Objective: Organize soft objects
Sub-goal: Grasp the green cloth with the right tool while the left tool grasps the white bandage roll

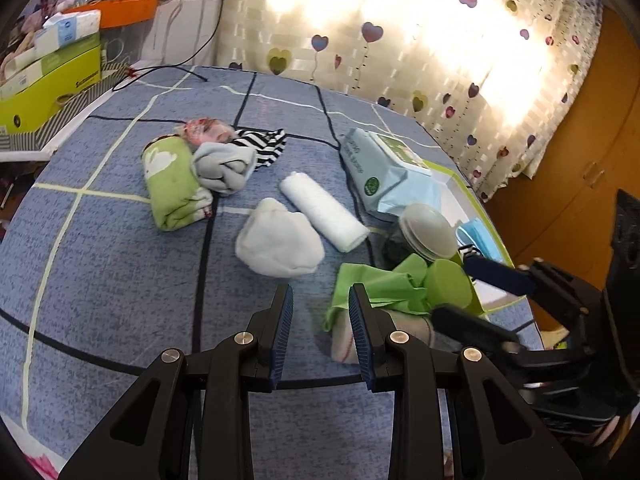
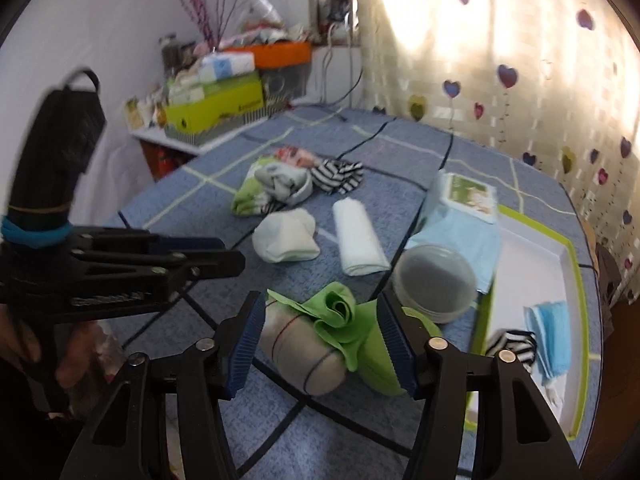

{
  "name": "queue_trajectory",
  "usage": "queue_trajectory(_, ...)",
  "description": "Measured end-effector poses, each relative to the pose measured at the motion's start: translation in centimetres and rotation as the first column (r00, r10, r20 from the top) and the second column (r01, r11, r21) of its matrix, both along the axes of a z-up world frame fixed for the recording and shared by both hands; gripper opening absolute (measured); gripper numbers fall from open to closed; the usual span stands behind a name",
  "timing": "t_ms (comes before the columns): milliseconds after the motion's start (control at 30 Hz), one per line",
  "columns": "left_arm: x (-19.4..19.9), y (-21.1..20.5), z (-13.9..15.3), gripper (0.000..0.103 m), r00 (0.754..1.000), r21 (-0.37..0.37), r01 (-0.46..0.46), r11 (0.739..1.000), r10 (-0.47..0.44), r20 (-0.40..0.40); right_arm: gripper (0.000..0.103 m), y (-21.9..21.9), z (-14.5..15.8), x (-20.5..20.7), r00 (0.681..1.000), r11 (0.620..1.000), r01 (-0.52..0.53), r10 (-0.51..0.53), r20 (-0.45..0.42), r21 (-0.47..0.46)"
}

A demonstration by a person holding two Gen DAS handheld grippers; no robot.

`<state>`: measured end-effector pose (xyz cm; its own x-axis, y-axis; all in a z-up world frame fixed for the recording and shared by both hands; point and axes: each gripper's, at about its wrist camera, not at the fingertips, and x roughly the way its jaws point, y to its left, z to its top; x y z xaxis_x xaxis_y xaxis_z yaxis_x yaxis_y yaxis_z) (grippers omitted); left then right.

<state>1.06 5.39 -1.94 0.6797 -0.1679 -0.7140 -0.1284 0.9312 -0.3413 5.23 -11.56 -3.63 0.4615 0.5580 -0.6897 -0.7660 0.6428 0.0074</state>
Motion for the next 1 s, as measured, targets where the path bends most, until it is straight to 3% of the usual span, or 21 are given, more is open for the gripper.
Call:
queue_trajectory(133, -0.1, 0.7, -0.3, 0.030, 1.000, -0.009, -0.011, 1.000, 0.011, 0.000, 0.043, 1.8, -1.3, 0.9, 1.000, 0.998, -0.012, 0.011, -0.015, -0.064)
queue_trajectory(300, 0.0, 1.2, -0.8, 0.030, 1.000, -0.025, -0.010, 1.000, 0.009, -0.008, 0.037, 2.9, -2.5, 2.0, 1.000, 0.989, 0.009, -0.013, -0.026, -0.145)
queue_trajectory(467, 0.1, 1.4, -1.1, 0.030, 1.000, -0.040, 0.011, 0.999, -0.011, -0.007, 0.005, 3.7, -3.3, 2.1, 0.999, 0.982, -0.010, 0.003, -0.037, -0.189)
queue_trajectory(633, -0.1, 1.0, -1.2, 0.030, 0.999, -0.051, 0.051, 0.997, -0.051, 0.003, 0.004, 3.2, -1.9, 1.9, 1.000, 0.992, -0.004, 0.003, -0.006, -0.129)
queue_trajectory(933, 0.7, -0.7, -2.2, 0.030, 0.988, -0.066, 0.152, 0.986, -0.154, -0.026, 0.004, 0.5, 3.4, 1.1, 0.994, 0.999, 0.041, -0.043, 0.098, 0.016)
queue_trajectory(1000, 1.0, -0.7, -2.7, 0.034, 0.988, -0.087, 0.145, 0.986, -0.149, -0.040, 0.004, -0.5, 4.5, 0.9, 0.991, 0.997, 0.059, -0.063, 0.119, 0.041)
